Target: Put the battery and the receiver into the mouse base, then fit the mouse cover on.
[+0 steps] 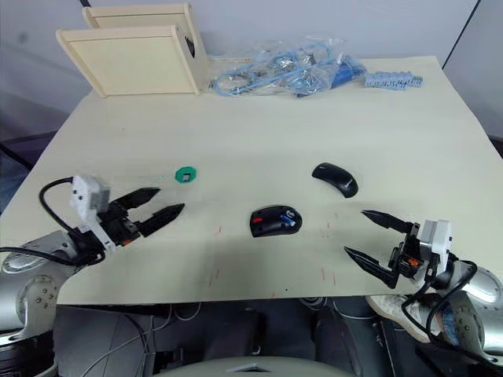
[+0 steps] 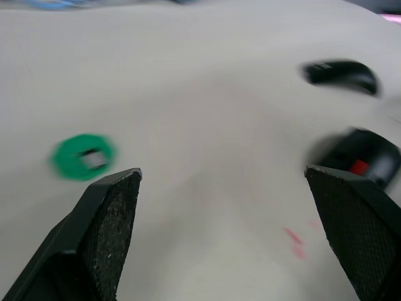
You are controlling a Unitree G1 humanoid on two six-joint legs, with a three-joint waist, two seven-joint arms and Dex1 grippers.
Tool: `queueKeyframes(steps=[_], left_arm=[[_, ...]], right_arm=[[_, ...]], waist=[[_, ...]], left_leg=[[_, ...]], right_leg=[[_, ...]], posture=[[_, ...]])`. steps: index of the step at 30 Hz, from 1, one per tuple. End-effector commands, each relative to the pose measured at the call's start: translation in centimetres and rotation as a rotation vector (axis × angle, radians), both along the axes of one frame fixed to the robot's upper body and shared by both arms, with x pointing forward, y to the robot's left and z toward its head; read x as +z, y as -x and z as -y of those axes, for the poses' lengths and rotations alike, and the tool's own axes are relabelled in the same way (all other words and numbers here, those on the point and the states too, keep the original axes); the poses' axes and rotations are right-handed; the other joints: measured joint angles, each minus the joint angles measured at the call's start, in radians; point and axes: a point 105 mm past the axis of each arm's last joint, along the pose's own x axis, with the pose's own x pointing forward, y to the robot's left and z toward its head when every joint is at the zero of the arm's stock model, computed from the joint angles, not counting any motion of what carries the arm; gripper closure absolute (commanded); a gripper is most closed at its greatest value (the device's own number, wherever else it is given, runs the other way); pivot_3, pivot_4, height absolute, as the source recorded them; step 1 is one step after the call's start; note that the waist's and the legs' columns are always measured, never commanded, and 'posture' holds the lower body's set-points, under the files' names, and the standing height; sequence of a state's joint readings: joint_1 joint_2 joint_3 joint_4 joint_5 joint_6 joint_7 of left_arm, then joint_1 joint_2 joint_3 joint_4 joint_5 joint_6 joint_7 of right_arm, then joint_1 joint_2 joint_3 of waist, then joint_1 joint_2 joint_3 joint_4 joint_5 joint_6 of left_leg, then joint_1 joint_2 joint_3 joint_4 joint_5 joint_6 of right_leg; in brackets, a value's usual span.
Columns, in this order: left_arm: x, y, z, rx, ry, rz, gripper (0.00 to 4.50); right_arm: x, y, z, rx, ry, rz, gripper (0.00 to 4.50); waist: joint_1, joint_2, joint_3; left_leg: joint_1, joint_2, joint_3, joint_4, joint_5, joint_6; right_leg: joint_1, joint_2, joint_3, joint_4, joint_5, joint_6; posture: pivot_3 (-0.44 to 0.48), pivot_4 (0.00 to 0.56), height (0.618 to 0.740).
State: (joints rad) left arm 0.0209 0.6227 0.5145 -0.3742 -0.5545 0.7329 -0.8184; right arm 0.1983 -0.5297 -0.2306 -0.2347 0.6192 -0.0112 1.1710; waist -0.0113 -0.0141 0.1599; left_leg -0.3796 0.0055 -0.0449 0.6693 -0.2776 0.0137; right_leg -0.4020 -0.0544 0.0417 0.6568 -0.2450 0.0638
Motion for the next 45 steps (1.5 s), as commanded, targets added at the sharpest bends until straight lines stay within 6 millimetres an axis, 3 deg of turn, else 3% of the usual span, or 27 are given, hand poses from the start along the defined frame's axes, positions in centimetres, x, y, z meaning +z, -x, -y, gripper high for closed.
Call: queueKeyframes(steps=[1, 3, 4, 6, 9, 19, 27, 34, 45], left_arm=[[1.0, -0.9, -2.3, 0.131, 0.017, 0.031, 0.06], [1.2, -2.1, -3.7, 0.214, 0.037, 0.020, 0.06], [1.3, -2.4, -3.9, 0.213, 0.045, 0.017, 0.28], [1.2, -2.8, -3.7, 0.178, 0.015, 0.003, 0.97], [1.4, -4.6, -4.2, 0.212, -0.015, 0.002, 2.40], [1.2, -6.4, -3.2, 0.147, -0.084, -0.036, 2.40], [1.6, -6.8, -1.1, 0.384, -0.206, 0.035, 2.40], [0.6, -6.8, -0.3, 0.597, -0.173, -0.024, 2.40], [-1.6, -7.5, 0.2, 0.696, -0.133, -0.068, 2.40]], right_arm=[[0.7, -0.1, -0.4, 0.021, 0.003, 0.065, 0.00], [0.4, -0.3, -0.7, 0.024, 0.007, 0.072, 0.00], [0.3, -0.4, -0.9, 0.023, 0.005, 0.075, 0.00], [0.4, -0.5, -1.4, 0.021, -0.004, 0.079, 0.00], [0.1, -0.4, -1.9, 0.026, -0.014, 0.078, 0.00], [0.0, -0.4, -2.9, 0.018, -0.025, 0.084, 0.00], [-0.1, -0.9, -3.1, 0.029, -0.022, 0.091, 0.00], [0.4, -1.6, -2.4, 0.053, 0.005, 0.089, 0.00], [0.4, -2.4, -1.2, 0.047, 0.017, 0.070, 0.00]], waist=[[0.001, 0.000, 0.000], [0.002, 0.000, 0.000], [0.001, -0.001, 0.000], [-0.002, -0.001, 0.000], [-0.001, -0.001, 0.000], [-0.003, -0.001, 0.001], [0.000, -0.001, 0.001], [-0.001, -0.002, 0.001], [-0.002, -0.002, 0.001]], left_leg=[[0.000, 0.000, 0.000, 0.000, 0.000, 0.000], [0.000, -0.001, -0.001, 0.000, 0.000, 0.000], [0.000, -0.001, -0.001, 0.000, 0.000, 0.000], [0.000, -0.003, -0.001, 0.000, 0.000, 0.000], [0.000, -0.003, -0.001, 0.000, 0.000, 0.000], [-0.001, -0.003, 0.000, 0.000, 0.000, 0.000], [-0.002, -0.001, -0.001, 0.000, 0.000, -0.001], [-0.002, -0.003, -0.001, 0.000, 0.000, -0.001], [-0.002, -0.004, -0.001, 0.000, 0.000, -0.001]], right_leg=[[0.000, 0.000, 0.000, 0.000, 0.000, 0.000], [0.000, 0.000, -0.001, 0.000, 0.000, 0.000], [0.000, 0.000, -0.001, 0.000, 0.000, 0.000], [0.000, 0.000, -0.001, 0.000, 0.000, 0.000], [0.000, 0.000, -0.001, 0.000, 0.000, 0.000], [-0.002, 0.000, 0.000, 0.001, 0.000, 0.000], [-0.002, -0.001, 0.000, 0.001, 0.000, 0.000], [-0.002, -0.002, 0.000, 0.001, 0.001, 0.000], [-0.002, -0.001, -0.001, 0.001, 0.001, 0.000]], posture=[[0.000, 0.150, 0.740], [0.000, 0.150, 0.740], [0.000, 0.150, 0.740], [0.000, 0.150, 0.740], [0.000, 0.150, 0.740], [0.000, 0.150, 0.740], [0.000, 0.150, 0.740], [0.000, 0.150, 0.740], [0.000, 0.150, 0.740]])
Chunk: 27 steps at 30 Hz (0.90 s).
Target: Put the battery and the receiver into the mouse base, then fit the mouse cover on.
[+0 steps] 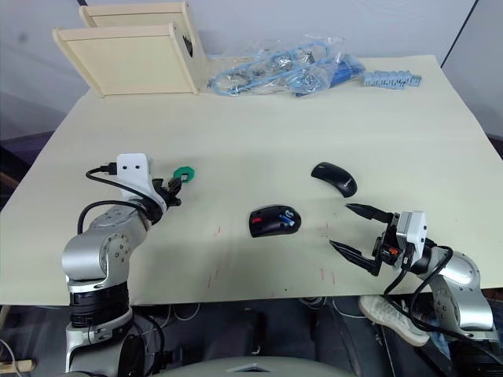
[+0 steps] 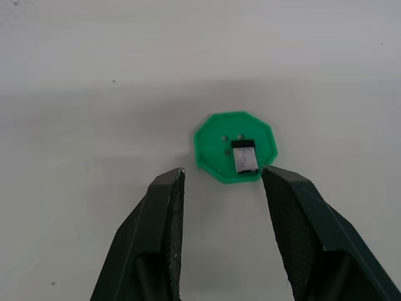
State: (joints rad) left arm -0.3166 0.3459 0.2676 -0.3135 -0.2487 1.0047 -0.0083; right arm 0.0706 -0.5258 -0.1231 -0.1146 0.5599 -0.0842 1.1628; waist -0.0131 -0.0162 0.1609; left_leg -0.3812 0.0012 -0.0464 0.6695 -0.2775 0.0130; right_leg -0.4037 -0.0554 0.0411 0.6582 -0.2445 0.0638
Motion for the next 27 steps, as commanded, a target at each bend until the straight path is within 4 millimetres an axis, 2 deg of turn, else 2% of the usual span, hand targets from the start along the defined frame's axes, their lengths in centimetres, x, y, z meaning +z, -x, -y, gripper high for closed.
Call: queueKeyframes(steps=[1, 11, 16, 27], left_arm=[[0.8, -0.3, -0.4, 0.032, -0.020, 0.051, 2.40], [0.4, -1.5, 0.3, 0.023, 0.000, 0.073, 2.40], [1.0, -1.9, 1.2, -0.015, 0.002, 0.099, 2.40], [0.5, -2.5, 1.2, -0.007, 0.008, 0.086, 2.40]], right_arm=[[1.1, -0.3, 0.3, 0.001, -0.013, 0.035, 0.00], [1.2, -0.7, 0.0, 0.011, -0.008, 0.034, 0.00], [1.3, -0.8, -0.1, 0.011, -0.009, 0.039, 0.00], [1.5, -0.9, -0.1, 0.006, -0.007, 0.043, 0.00]], waist=[[0.000, 0.000, 0.000], [0.002, 0.000, 0.000], [0.002, 0.000, 0.000], [0.002, 0.000, 0.000]], left_leg=[[0.000, 0.000, 0.000, 0.000, 0.000, 0.000], [-0.001, 0.000, 0.000, 0.000, 0.000, 0.000], [0.000, 0.000, 0.000, 0.000, 0.000, 0.000], [-0.001, 0.000, 0.000, 0.000, 0.000, 0.000]], right_leg=[[0.000, 0.000, 0.000, 0.000, 0.000, 0.000], [0.000, 0.000, 0.000, 0.000, 0.000, 0.000], [0.000, 0.000, 0.000, 0.000, 0.000, 0.000], [0.000, 0.000, 0.000, 0.000, 0.000, 0.000]], posture=[[0.000, 0.150, 0.740], [0.000, 0.150, 0.740], [0.000, 0.150, 0.740], [0.000, 0.150, 0.740]])
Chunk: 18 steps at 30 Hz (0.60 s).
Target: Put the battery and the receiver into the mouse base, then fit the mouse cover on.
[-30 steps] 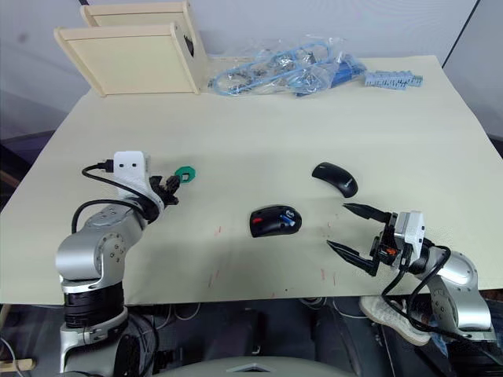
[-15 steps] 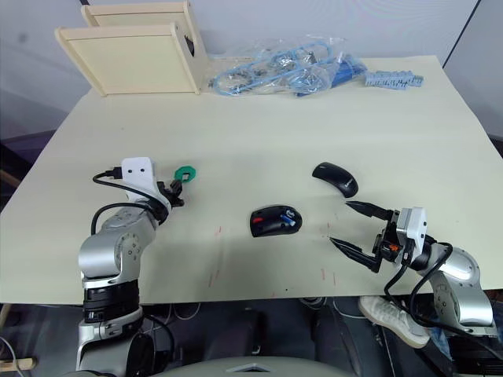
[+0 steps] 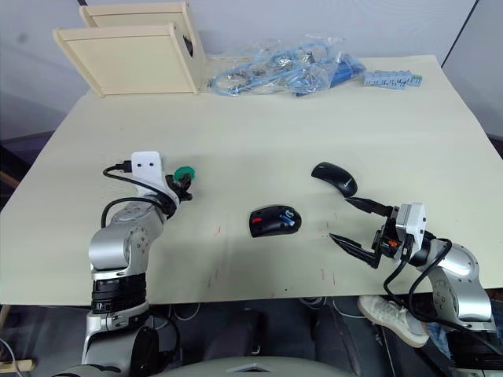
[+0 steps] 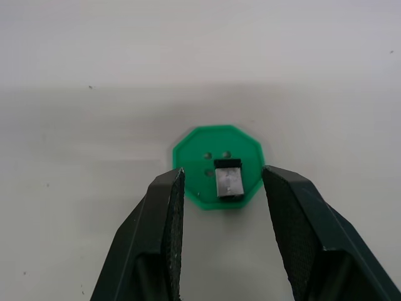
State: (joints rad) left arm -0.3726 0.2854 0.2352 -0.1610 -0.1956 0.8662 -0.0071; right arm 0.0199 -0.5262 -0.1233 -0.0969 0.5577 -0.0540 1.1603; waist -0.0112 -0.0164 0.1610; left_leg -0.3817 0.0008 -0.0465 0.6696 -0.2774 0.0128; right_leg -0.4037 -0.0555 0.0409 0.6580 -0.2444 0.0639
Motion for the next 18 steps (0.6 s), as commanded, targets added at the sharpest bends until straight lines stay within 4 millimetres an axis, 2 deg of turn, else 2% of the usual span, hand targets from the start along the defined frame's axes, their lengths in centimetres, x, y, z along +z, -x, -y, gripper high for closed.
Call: queueKeyframes(steps=[1, 7, 10, 18], left_arm=[[1.37, -0.50, -0.04, 0.004, -0.020, 0.054, 2.40], [1.34, -0.67, 0.25, -0.002, -0.004, 0.057, 2.40], [1.25, -0.65, 0.27, -0.001, -0.005, 0.051, 3.31], [1.27, -0.67, 0.35, 0.004, -0.012, 0.047, 3.31]], right_arm=[[0.97, -0.01, -0.02, 0.001, -0.004, 0.040, 0.00], [1.02, 0.08, 0.04, -0.005, -0.002, 0.040, 0.00], [1.04, 0.13, 0.04, -0.007, -0.001, 0.040, 0.00], [0.97, 0.14, -0.13, -0.009, -0.003, 0.037, 0.00]], waist=[[0.000, 0.000, 0.000], [0.000, 0.000, 0.000], [0.000, 0.000, 0.000], [0.000, 0.000, 0.000]], left_leg=[[0.000, 0.000, 0.000, 0.000, 0.000, 0.000], [0.000, 0.000, 0.000, 0.000, 0.000, 0.000], [0.000, 0.000, 0.000, 0.000, 0.000, 0.000], [0.000, 0.000, 0.000, 0.000, 0.000, 0.000]], right_leg=[[0.000, 0.000, 0.000, 0.000, 0.000, 0.000], [0.000, 0.000, 0.000, 0.000, 0.000, 0.000], [0.000, 0.000, 0.000, 0.000, 0.000, 0.000], [0.000, 0.000, 0.000, 0.000, 0.000, 0.000]], posture=[[0.000, 0.150, 0.740], [0.000, 0.150, 0.740], [0.000, 0.150, 0.740], [0.000, 0.150, 0.740]])
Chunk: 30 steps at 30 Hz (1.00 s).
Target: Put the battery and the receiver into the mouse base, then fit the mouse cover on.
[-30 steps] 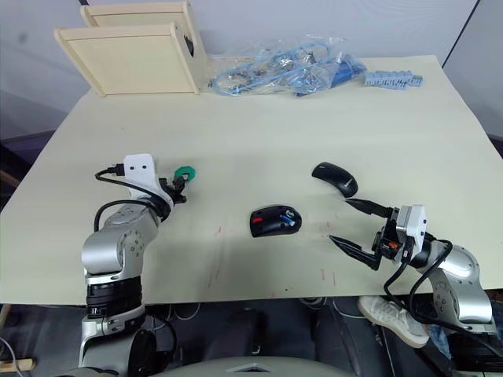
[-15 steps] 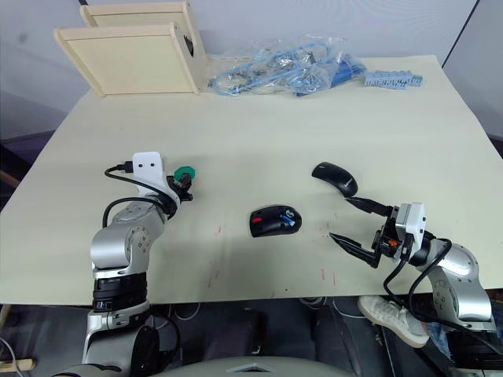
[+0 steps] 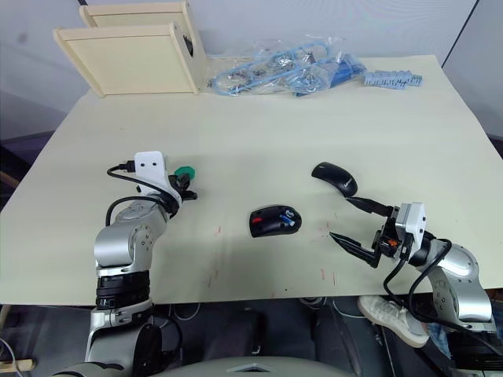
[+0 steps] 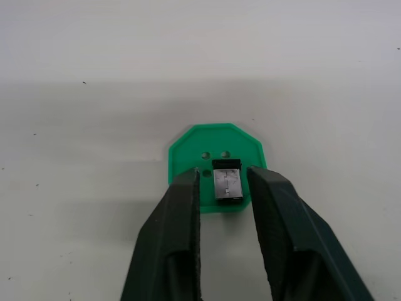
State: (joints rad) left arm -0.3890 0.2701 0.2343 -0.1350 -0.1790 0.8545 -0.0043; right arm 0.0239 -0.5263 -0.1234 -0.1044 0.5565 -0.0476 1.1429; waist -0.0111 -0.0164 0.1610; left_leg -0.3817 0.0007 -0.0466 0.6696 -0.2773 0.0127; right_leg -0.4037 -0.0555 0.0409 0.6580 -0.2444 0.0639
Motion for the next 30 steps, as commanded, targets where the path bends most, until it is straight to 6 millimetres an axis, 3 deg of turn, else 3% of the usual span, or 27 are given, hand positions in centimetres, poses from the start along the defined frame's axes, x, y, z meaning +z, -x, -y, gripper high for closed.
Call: queueKeyframes(steps=[1, 30], left_arm=[[1.4, -0.3, 0.1, -0.001, -0.016, 0.048, 3.31], [0.1, -0.5, -0.3, 0.020, -0.012, -0.035, 3.31]], right_arm=[[1.0, 0.2, -0.2, 0.005, -0.002, 0.042, 0.00], [0.8, 0.3, -0.2, -0.012, -0.002, 0.043, 0.00]], waist=[[0.000, 0.000, 0.000], [0.000, 0.000, 0.000]], left_leg=[[0.000, 0.000, 0.000, 0.000, 0.000, 0.000], [0.000, 0.000, 0.000, 0.000, 0.000, 0.000]], right_leg=[[0.000, 0.000, 0.000, 0.000, 0.000, 0.000], [0.000, 0.000, 0.000, 0.000, 0.000, 0.000]], posture=[[0.000, 0.150, 0.740], [0.000, 0.150, 0.740]])
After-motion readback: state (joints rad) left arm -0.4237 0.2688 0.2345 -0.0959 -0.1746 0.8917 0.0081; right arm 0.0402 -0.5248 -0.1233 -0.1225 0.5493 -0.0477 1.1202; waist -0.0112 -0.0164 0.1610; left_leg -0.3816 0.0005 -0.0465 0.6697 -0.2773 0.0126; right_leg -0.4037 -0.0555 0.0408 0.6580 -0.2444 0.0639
